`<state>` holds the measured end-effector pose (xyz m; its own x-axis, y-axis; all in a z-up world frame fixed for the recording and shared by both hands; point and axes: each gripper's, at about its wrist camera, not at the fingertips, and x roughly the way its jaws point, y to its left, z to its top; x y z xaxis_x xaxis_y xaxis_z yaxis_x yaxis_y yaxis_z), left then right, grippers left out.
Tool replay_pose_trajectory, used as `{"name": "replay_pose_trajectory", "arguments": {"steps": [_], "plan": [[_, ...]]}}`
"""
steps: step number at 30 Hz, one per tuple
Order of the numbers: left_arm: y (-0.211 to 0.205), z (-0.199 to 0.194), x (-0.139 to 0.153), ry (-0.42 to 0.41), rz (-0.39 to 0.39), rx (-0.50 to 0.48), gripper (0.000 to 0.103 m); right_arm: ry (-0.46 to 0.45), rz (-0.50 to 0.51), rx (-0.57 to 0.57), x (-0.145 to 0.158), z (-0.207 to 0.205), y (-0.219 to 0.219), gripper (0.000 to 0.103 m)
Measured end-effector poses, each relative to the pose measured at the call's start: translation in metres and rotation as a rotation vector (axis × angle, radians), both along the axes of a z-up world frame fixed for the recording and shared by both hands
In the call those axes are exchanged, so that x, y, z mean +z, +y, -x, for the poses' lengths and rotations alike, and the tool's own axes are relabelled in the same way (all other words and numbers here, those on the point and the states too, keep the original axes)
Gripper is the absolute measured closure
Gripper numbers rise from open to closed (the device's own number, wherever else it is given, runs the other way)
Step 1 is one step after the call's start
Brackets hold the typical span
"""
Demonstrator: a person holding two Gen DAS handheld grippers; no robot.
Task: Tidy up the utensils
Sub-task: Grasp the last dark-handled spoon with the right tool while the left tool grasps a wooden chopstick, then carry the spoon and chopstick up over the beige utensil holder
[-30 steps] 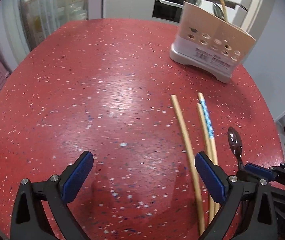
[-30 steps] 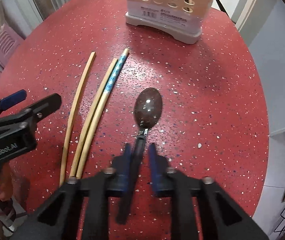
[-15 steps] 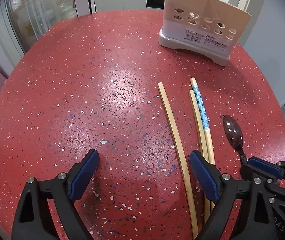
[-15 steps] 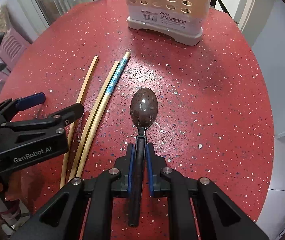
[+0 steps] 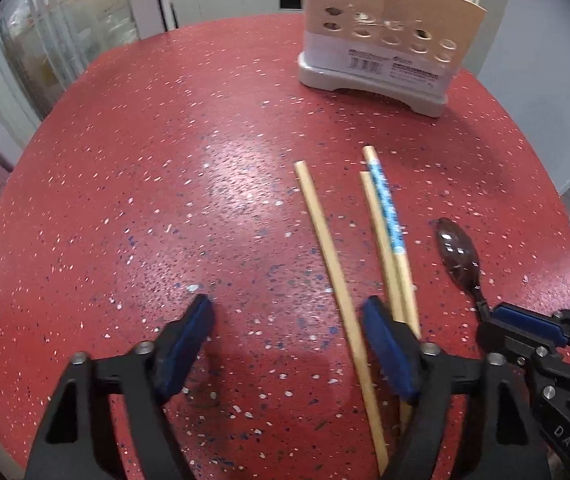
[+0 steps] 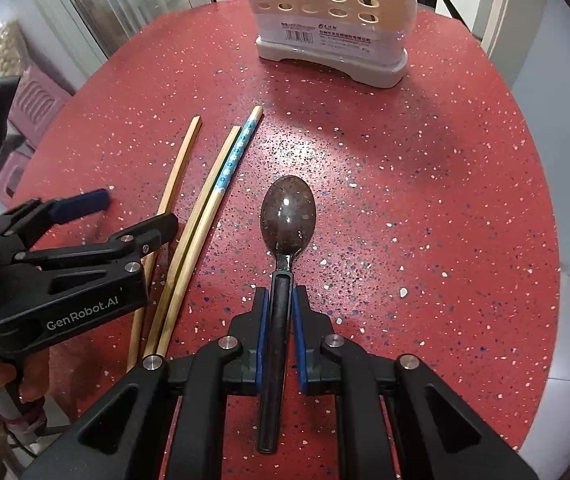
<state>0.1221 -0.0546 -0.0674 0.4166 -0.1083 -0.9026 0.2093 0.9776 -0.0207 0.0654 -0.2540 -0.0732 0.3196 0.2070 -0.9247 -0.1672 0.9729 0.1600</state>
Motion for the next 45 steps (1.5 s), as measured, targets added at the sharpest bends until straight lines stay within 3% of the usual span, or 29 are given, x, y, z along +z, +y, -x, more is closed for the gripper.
{"name": "replay_pose_trajectory", "arguments": {"steps": [2, 3, 4, 5, 7, 14, 24, 32, 45], "plan": [[-0.006, -0.001, 0.001, 0.004, -0.001, -0.039, 0.027, 0.011, -0.045, -0.012, 0.0, -0.001, -0.007, 0.091], [-0.01, -0.001, 0.002, 0.005, 0.001, -0.06, 0.039, 0.018, -0.067, -0.019, -0.001, -0.001, -0.01, 0.091], [-0.013, 0.0, 0.003, 0.0, 0.003, -0.08, 0.06, 0.023, -0.086, -0.027, -0.001, -0.003, -0.013, 0.091], [-0.013, -0.001, 0.003, 0.0, 0.0, -0.09, 0.068, 0.027, -0.097, -0.032, -0.001, -0.002, -0.014, 0.091], [-0.014, -0.001, 0.003, 0.001, 0.007, -0.103, 0.072, 0.036, -0.131, -0.047, -0.001, -0.003, -0.021, 0.091], [-0.004, 0.015, 0.008, -0.047, 0.079, -0.088, 0.072, 0.026, -0.232, -0.075, 0.003, -0.003, -0.038, 0.091], [0.017, 0.022, 0.043, -0.141, 0.166, -0.028, 0.072, -0.065, -0.331, -0.072, 0.04, -0.001, -0.056, 0.091], [0.02, 0.007, 0.088, -0.238, 0.233, -0.019, 0.072, -0.161, -0.393, -0.06, 0.085, -0.006, -0.072, 0.091], [0.01, -0.05, 0.161, -0.377, 0.306, -0.009, 0.072, -0.305, -0.391, -0.062, 0.142, -0.053, -0.084, 0.091]]}}
